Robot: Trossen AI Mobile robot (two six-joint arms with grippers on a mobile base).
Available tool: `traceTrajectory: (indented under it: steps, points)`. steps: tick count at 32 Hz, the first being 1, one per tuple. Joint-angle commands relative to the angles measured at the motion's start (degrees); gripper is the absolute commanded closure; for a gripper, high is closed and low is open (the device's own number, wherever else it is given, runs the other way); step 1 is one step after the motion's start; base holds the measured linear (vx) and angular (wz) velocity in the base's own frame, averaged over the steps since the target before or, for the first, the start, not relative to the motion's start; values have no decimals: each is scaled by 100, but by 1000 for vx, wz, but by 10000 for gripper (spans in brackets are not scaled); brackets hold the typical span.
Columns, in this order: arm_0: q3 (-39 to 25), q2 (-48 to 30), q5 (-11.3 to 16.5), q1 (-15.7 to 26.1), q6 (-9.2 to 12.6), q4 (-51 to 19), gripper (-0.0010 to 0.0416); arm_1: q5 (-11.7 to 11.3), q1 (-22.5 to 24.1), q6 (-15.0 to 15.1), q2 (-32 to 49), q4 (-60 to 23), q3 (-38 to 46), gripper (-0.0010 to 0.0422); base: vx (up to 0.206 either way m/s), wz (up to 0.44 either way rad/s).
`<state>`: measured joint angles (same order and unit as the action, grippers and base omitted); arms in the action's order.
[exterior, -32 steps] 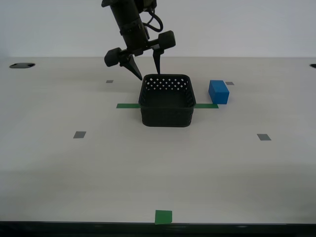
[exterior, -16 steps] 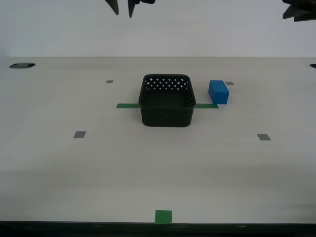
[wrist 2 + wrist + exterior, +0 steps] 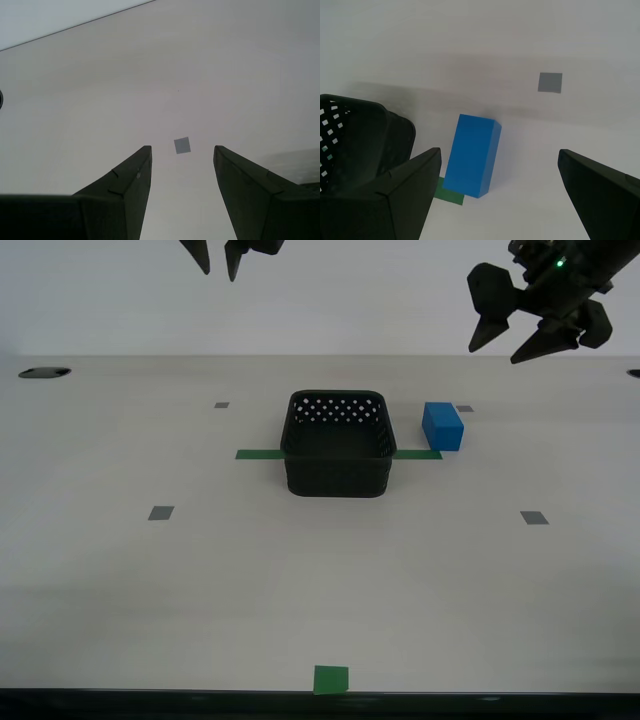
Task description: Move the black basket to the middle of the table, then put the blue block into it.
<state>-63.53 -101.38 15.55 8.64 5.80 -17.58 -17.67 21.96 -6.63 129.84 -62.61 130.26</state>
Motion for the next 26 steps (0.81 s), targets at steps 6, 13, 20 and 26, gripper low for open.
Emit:
traceTrajectory:
  steps: [6, 13, 20, 26]
  points:
    - [-391, -822, -11, 372, -2, 76, 77, 17, -55, 76, -7, 94, 4, 248, 0, 0]
    - [-575, -1364, -306, 732, 7, 114, 59, 15, -136, 223, -7, 190, 4, 247, 0, 0]
    - [-575, -1364, -533, 802, 85, 247, 76, 17, -179, 223, 0, 264, 4, 248, 0, 0]
    - [-575, -1364, -533, 804, 177, 431, 81, 20, -186, 214, 0, 280, 4, 247, 0, 0]
